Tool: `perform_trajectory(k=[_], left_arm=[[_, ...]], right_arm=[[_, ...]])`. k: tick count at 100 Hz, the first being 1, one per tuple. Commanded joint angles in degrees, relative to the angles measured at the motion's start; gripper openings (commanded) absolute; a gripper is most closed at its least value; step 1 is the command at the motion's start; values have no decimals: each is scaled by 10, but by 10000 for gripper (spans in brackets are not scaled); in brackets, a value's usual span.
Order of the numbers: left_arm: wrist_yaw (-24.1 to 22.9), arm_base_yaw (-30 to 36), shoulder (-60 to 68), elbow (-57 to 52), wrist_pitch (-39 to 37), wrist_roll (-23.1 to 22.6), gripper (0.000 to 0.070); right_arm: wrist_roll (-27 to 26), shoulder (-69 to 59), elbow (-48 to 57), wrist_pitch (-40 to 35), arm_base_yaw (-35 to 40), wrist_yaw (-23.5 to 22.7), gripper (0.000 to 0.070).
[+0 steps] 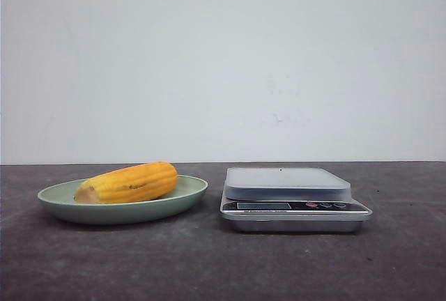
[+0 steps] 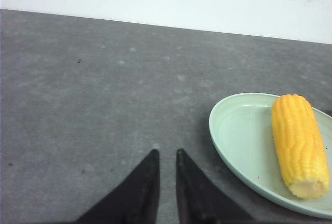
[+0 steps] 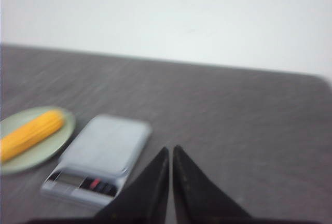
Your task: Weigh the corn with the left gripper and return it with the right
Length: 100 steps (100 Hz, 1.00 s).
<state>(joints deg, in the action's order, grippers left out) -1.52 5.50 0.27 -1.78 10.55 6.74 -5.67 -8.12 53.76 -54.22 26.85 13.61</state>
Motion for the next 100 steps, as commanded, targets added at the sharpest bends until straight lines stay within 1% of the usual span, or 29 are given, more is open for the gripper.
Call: perform_trajectory(k=[1, 9, 14, 22, 30, 40, 45, 54, 65, 73, 84, 93, 100], left_arm=[[1, 0, -1, 10, 2, -7, 20], [1, 0, -1, 10, 2, -7, 20], [1, 0, -1, 10, 2, -7, 20], [1, 0, -1, 10, 2, -7, 20], [1, 0, -1, 10, 2, -7, 20], [1, 0, -1, 10, 2, -7, 20], [1, 0, -1, 10, 2, -7, 20], [1, 0, -1, 10, 2, -7, 20], [1, 0, -1, 10, 2, -7, 20], [1, 0, -1, 10, 2, -7, 20], [1, 0, -1, 10, 2, -7, 20], [0, 0, -1, 10, 2, -7, 20], [0, 0, -1, 10, 2, -7, 20]], right_arm=[[24, 16, -8, 38, -44, -1, 9], [42, 37, -54, 104, -107, -2, 9], [46, 50, -96, 156, -145, -13, 9], [44, 64, -171, 235, -201, -52, 9], [34, 74, -250, 304, -247, -110, 9], [17, 78, -332, 373, -277, -158, 9], [12, 79, -372, 405, -283, -166, 9], [14, 79, -439, 448, -284, -165, 9], [11, 79, -501, 481, -284, -154, 9], [0, 79, -528, 491, -284, -151, 9], [-3, 79, -532, 459, -283, -151, 9], [6, 79, -532, 438, -283, -151, 9], [5, 79, -532, 440, -281, -152, 9]])
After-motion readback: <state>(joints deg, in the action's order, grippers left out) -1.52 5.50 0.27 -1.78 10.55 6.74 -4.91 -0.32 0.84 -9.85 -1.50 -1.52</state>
